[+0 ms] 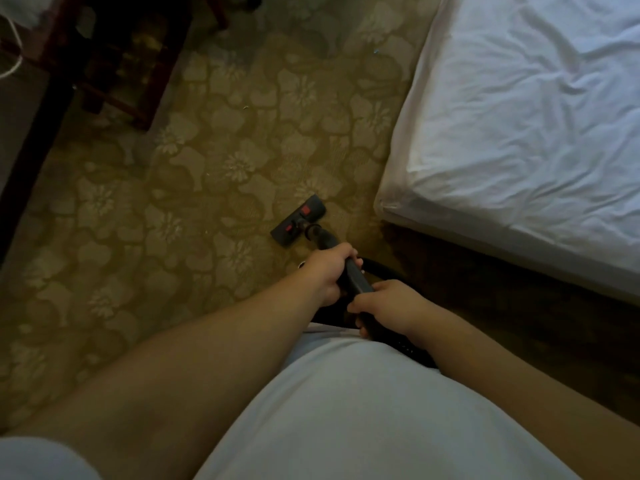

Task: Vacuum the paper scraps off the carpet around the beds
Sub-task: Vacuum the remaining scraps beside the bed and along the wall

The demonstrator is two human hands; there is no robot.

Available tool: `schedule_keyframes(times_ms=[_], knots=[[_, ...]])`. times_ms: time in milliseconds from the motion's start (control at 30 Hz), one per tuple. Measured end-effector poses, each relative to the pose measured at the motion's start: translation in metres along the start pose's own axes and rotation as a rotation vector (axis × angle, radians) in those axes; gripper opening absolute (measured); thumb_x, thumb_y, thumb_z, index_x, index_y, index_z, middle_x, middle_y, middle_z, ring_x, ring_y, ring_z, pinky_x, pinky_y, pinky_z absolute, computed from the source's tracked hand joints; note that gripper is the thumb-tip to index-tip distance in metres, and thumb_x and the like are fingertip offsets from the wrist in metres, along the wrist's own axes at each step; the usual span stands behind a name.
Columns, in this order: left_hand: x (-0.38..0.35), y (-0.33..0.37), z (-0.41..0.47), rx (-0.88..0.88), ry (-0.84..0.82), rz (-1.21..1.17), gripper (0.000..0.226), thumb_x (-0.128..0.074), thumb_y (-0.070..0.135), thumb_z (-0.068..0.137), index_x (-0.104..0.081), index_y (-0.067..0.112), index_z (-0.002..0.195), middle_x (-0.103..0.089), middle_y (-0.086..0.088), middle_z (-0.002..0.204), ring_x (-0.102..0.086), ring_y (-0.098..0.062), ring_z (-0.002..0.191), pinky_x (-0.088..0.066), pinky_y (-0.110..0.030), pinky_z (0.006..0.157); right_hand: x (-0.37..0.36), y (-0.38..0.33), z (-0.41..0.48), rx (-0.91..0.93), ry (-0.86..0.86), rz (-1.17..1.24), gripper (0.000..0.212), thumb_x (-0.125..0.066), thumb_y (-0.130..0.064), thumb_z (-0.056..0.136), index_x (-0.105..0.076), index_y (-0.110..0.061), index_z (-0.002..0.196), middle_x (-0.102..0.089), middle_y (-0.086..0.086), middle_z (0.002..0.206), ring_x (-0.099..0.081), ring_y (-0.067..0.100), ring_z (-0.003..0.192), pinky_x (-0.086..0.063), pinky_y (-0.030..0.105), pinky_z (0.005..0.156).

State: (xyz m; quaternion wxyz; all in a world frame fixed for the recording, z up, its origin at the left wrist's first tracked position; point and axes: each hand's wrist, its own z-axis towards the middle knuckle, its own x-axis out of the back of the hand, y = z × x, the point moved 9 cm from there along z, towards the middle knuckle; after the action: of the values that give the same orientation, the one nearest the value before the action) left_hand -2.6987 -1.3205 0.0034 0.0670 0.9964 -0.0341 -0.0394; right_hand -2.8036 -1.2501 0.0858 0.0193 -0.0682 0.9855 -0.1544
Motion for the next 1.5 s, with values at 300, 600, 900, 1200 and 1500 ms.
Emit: schedule_keyframes(times_ms=[300,600,900,1200,1500], knots=[[-0.098,-0.059,-0.023,0.020,-0.033,-0.015,0.007,-0.062,0.015,0.093,-0.063,0.011,0.088,-0.062,-0.005,0.077,-0.058,-0.023,0.084,-0.050,-0.045,0.100,0.078,0.068,-0.042,-0.019,0.020,-0.003,0.026,-0.078,-0.027,0.091,-0.074,-0.005,0.104,-0.079,0.013,0.086,-0.075,0.022,0.072,-0.061,0.034,0.070],[-0.137,-0.082,-0.035,0.005,-0.025,-0.009,0.005,-0.061,0.014,0.094,-0.062,0.010,0.092,-0.061,-0.007,0.082,-0.059,-0.024,0.085,-0.051,-0.045,0.087,0.114,0.092,-0.065,0.069,-0.018,-0.067,0.023,-0.078,-0.029,0.088,-0.076,-0.009,0.099,-0.080,0.007,0.082,-0.075,0.020,0.073,-0.059,0.032,0.071],[-0.147,-0.048,-0.059,-0.044,-0.018,0.056,0.010,-0.064,0.014,0.095,-0.062,0.008,0.103,-0.064,-0.011,0.086,-0.062,-0.027,0.084,-0.053,-0.046,0.076,0.121,0.075,-0.062,0.134,-0.029,0.006,0.023,-0.076,-0.026,0.091,-0.073,-0.009,0.106,-0.080,0.013,0.092,-0.078,0.032,0.092,-0.062,0.042,0.087],[-0.041,0.017,-0.047,-0.066,0.038,-0.144,0.014,-0.063,0.012,0.096,-0.062,0.004,0.108,-0.062,-0.009,0.082,-0.061,-0.023,0.079,-0.053,-0.041,0.071,0.054,-0.025,-0.018,0.110,-0.085,-0.227,0.027,-0.079,-0.034,0.083,-0.077,-0.014,0.101,-0.080,0.011,0.094,-0.078,0.031,0.090,-0.062,0.044,0.089],[0.151,0.100,-0.031,-0.062,0.091,-0.363,0.007,-0.062,0.012,0.096,-0.061,0.006,0.095,-0.063,-0.007,0.077,-0.060,-0.021,0.075,-0.052,-0.039,0.068,-0.103,-0.164,0.039,0.061,-0.132,-0.429,0.026,-0.080,-0.030,0.081,-0.079,-0.010,0.098,-0.081,0.009,0.087,-0.079,0.030,0.085,-0.064,0.044,0.087]])
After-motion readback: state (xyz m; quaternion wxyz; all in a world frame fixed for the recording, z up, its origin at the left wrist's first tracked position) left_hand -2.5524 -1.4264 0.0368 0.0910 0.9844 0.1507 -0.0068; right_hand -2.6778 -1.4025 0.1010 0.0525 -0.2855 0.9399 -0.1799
